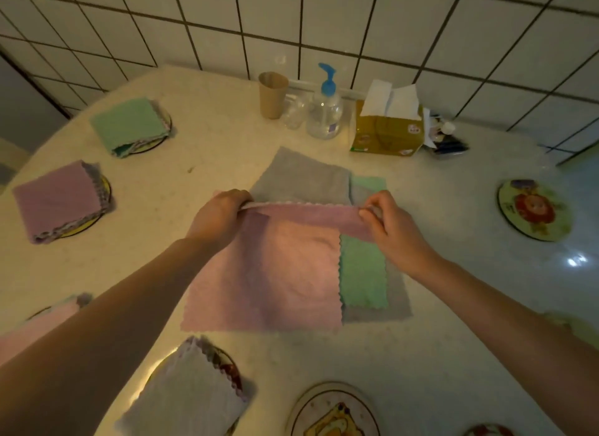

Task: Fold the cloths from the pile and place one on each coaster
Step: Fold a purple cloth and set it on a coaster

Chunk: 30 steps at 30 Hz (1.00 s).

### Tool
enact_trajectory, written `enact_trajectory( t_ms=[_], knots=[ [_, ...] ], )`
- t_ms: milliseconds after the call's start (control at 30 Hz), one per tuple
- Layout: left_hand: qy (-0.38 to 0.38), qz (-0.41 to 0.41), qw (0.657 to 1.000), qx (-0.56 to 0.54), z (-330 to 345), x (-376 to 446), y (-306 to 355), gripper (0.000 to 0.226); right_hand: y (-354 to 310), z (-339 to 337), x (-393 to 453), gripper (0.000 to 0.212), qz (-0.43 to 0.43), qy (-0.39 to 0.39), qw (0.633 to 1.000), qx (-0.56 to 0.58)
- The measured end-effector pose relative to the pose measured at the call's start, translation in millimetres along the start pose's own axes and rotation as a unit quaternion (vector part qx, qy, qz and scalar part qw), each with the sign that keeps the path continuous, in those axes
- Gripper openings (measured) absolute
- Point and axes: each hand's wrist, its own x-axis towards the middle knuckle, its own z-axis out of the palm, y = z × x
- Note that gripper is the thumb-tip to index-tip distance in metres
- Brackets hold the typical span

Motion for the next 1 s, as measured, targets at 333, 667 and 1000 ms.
enact_trajectory(
  t_ms=[333, 667, 1000],
  knots=[
    [0.16, 0.051, 0.985, -0.037, -44, -57, 70, 0.032, 0, -62, -42, 0.011, -0.068, 0.089, 0.994, -0.009],
    [0.06, 0.06, 0.996, -0.001, 44, -254, 120, 0.031, 61, -47, -241, 0.022, -0.061, -0.069, 0.995, -0.022],
    [-0.053, 0.019, 0.998, -0.026, 110, -381, 138, 0.028, 100, -29, -364, 0.023, 0.023, -0.259, 0.959, -0.113]
  ],
)
